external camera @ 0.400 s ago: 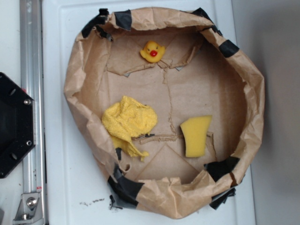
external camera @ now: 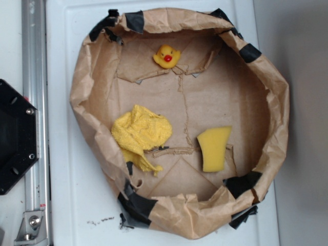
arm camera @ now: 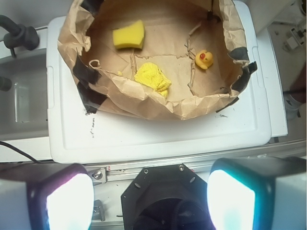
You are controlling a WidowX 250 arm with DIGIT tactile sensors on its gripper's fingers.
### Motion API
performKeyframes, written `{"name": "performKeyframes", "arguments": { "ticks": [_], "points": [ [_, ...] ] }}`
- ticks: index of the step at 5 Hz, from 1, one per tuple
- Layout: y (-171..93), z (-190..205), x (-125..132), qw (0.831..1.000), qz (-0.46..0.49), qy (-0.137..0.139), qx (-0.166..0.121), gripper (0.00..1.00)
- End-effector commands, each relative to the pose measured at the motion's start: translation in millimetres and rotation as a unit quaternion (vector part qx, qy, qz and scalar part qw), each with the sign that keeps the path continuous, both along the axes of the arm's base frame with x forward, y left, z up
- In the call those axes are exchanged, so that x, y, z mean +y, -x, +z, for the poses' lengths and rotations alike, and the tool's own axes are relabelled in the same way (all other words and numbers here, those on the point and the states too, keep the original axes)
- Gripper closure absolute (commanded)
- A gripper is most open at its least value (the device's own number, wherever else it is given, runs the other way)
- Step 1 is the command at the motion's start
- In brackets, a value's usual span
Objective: Grab the green sponge.
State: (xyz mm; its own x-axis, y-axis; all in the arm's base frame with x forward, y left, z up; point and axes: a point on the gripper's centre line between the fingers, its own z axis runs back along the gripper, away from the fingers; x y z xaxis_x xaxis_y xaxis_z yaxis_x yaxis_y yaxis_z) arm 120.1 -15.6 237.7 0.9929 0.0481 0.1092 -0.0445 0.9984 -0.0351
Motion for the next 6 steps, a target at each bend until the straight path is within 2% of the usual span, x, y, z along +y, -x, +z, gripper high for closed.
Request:
{"name": "performKeyframes", "arguments": {
  "ticks": [1, 2, 3, 4, 5, 6],
  "points": [
    [-86.2, -68.5, 39.3, 0.989, 0.12, 0.053, -0.069, 0.0],
    [-121.5, -86.5, 40.8, 0.972, 0.206, 0.094, -0.067, 0.0],
    [-161.0, -113.1, 31.9, 0.954, 0.273, 0.119, -0.045, 0.0],
    [-188.6, -144.2, 14.1, 0.942, 0.309, 0.127, -0.022, 0.0],
    [-205.1, -163.7, -0.8, 0.948, 0.297, 0.111, -0.026, 0.0],
    [-208.1, -193.5, -30.2, 0.966, 0.241, 0.091, 0.006, 0.0]
  ]
}}
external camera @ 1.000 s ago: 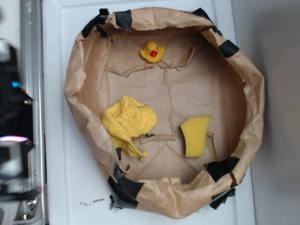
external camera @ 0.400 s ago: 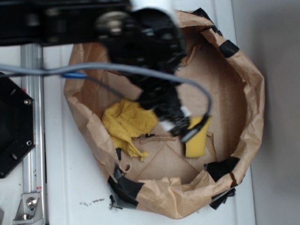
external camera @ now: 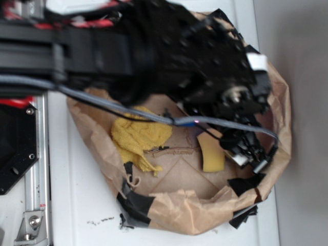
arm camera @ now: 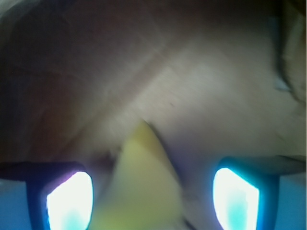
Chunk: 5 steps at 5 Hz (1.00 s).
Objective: Grab the green sponge.
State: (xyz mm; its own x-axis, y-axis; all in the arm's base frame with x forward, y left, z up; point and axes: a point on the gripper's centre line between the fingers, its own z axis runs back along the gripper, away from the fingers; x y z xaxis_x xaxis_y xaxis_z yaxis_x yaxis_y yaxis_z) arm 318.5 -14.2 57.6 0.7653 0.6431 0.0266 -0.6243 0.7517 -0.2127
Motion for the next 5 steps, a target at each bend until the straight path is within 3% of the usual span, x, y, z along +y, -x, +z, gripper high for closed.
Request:
{"name": "performKeyframes", "arguments": {
  "ticks": [1, 2, 3, 4, 5],
  "points": [
    [3.6, -36.3, -48.7, 0.993, -0.117, -0.016, 0.017, 0.15],
    [12.6, -35.5, -42.7, 0.991, -0.121, -0.047, 0.022, 1.0],
    [16.6, -7.7, -24.6, 0.984, -0.167, -0.06, -0.005, 1.0],
    [26.7, 41.7, 7.5, 0.96, -0.242, -0.117, -0.071, 1.0],
    [35.1, 89.9, 27.3, 0.933, -0.308, -0.163, -0.092, 1.0]
  ]
}}
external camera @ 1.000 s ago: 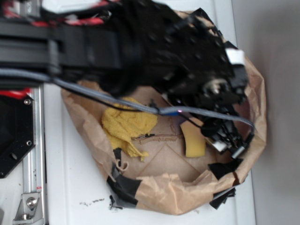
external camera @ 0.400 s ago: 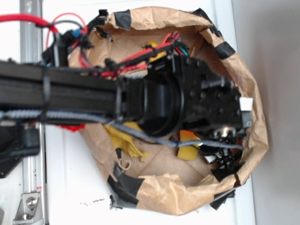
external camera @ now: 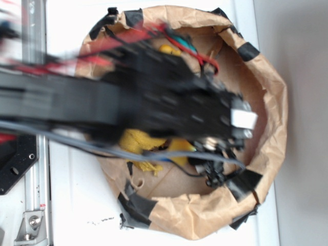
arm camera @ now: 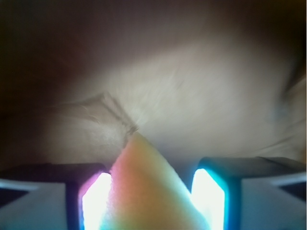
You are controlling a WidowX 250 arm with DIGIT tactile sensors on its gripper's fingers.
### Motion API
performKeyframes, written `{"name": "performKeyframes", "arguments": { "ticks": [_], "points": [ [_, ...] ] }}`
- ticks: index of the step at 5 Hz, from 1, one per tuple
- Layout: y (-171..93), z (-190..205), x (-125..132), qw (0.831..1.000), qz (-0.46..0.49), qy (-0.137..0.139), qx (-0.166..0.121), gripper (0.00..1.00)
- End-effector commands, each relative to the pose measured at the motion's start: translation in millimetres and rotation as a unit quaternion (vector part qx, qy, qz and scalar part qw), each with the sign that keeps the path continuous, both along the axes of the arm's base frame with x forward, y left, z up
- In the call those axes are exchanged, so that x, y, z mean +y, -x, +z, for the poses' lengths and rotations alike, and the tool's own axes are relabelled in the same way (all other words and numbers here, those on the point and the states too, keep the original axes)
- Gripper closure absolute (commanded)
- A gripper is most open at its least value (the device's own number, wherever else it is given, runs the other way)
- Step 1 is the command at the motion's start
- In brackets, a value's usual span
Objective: Grab the green sponge.
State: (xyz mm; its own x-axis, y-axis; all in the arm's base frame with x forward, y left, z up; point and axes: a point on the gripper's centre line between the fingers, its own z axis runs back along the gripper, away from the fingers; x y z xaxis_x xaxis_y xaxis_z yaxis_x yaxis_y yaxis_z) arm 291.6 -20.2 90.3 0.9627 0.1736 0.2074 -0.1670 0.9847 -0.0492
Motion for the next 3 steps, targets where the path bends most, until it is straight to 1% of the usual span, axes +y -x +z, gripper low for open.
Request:
{"name": "performKeyframes", "arguments": {
  "ticks": [1, 2, 3],
  "points": [
    [-5.8, 67.7, 31.1, 0.993, -0.09, -0.077, -0.008, 1.0],
    [-11.8, 70.2, 32.5, 0.993, -0.086, -0.086, 0.004, 1.0],
    [-9.9, 70.5, 37.0, 0.995, -0.074, -0.073, -0.007, 1.0]
  ]
}}
